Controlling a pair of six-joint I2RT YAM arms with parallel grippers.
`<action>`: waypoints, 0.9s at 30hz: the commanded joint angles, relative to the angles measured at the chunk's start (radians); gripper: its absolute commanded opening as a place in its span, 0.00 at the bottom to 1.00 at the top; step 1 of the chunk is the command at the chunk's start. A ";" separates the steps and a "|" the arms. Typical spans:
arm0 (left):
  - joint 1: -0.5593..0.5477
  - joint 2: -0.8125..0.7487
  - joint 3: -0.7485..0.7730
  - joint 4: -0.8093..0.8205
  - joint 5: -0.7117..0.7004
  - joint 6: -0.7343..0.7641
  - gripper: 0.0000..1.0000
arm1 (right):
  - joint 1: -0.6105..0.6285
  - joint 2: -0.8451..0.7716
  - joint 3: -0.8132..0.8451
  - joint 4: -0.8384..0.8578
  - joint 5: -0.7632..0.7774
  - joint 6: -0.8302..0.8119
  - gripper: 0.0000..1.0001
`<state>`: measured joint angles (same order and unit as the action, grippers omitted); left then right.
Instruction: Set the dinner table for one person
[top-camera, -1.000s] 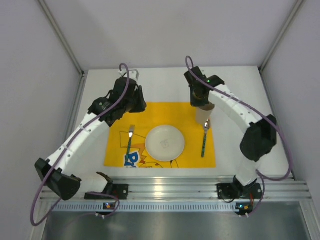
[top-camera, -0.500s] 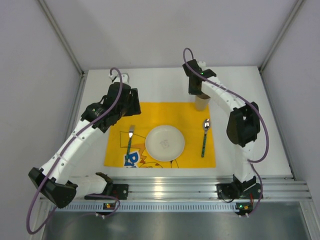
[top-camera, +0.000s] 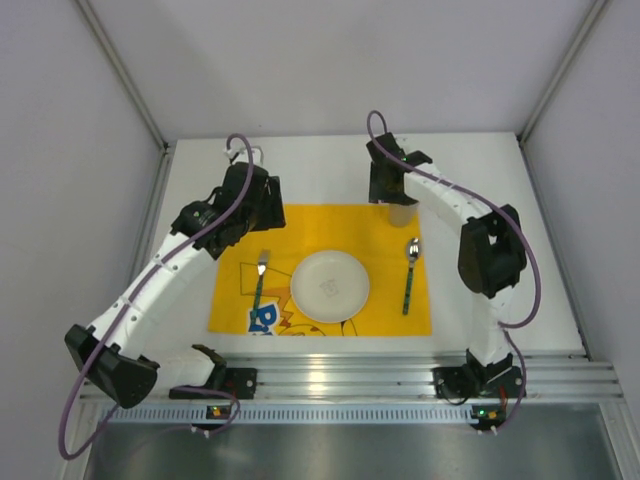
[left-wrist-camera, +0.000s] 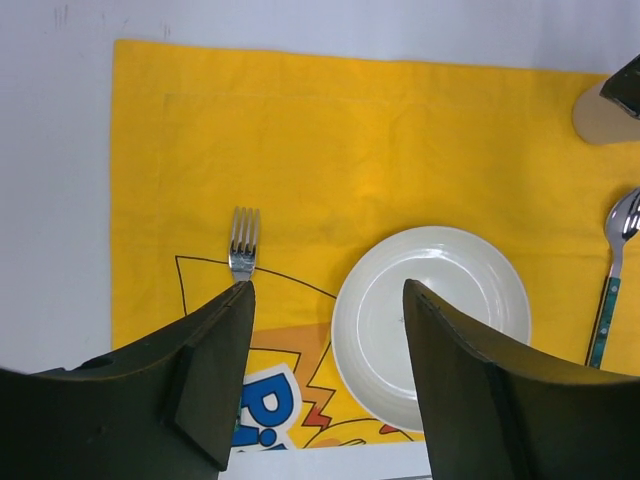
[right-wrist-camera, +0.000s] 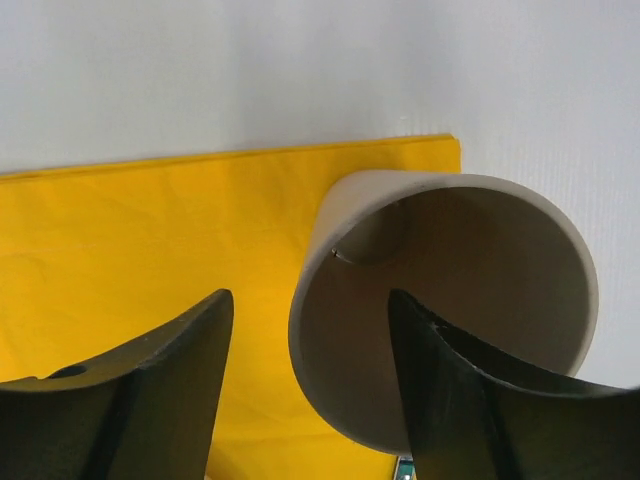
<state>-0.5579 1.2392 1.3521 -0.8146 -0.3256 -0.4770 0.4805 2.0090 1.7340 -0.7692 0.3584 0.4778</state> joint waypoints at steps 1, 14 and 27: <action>0.004 0.019 0.031 0.043 0.007 0.003 0.66 | 0.003 -0.075 0.024 -0.001 0.007 -0.007 0.64; 0.007 0.141 0.208 0.008 -0.023 0.043 0.89 | 0.024 -0.511 0.026 -0.087 -0.078 -0.148 1.00; 0.015 0.068 0.029 0.124 -0.016 0.043 0.97 | 0.033 -1.460 -0.725 -0.042 -0.446 -0.004 1.00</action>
<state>-0.5461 1.3754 1.4101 -0.7525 -0.3275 -0.4389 0.5079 0.6193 0.9627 -0.7547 -0.0959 0.4877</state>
